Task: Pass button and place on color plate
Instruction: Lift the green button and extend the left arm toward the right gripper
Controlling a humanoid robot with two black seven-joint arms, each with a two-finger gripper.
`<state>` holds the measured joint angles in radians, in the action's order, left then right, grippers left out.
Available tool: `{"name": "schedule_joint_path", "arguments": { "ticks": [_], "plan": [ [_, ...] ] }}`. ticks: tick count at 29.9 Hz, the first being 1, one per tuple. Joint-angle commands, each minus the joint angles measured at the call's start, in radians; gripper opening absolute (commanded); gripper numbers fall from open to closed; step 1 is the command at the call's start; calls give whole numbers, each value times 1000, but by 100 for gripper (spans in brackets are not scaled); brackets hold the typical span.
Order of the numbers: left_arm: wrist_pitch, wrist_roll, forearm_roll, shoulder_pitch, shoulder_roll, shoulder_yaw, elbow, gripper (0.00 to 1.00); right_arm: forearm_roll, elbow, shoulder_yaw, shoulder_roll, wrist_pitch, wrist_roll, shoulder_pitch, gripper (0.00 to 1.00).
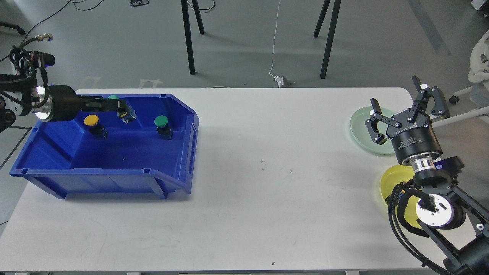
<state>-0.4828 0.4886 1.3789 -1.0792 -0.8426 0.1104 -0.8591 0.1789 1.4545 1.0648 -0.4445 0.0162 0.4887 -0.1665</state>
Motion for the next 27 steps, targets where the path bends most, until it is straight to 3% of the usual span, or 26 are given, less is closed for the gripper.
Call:
{"name": "schedule_joint_path", "arguments": {
  "ticks": [1, 6, 10, 17, 22, 27],
  "plan": [
    [-6, 0, -134, 7, -24, 116, -133, 23, 45, 1, -3, -23, 1, 0, -21, 97],
    [-6, 0, -366, 56, 2, 193, -313, 23, 180, 12, -8, -28, 2, 0, -28, 97],
    [-6, 0, -530, 76, 97, 198, -399, 23, 264, 18, -48, -56, 8, 0, -30, 97],
    [99, 0, -549, 166, 329, 193, -391, 23, 304, 61, -138, -46, 36, 0, -54, 97],
    [150, 0, -535, 193, 379, 187, -368, 23, 304, 63, -287, -2, 60, 0, -130, 97],
    [156, 0, -535, 197, 385, 187, -367, 23, 301, 58, -313, 59, 125, 0, -136, 97]
  ]
}}
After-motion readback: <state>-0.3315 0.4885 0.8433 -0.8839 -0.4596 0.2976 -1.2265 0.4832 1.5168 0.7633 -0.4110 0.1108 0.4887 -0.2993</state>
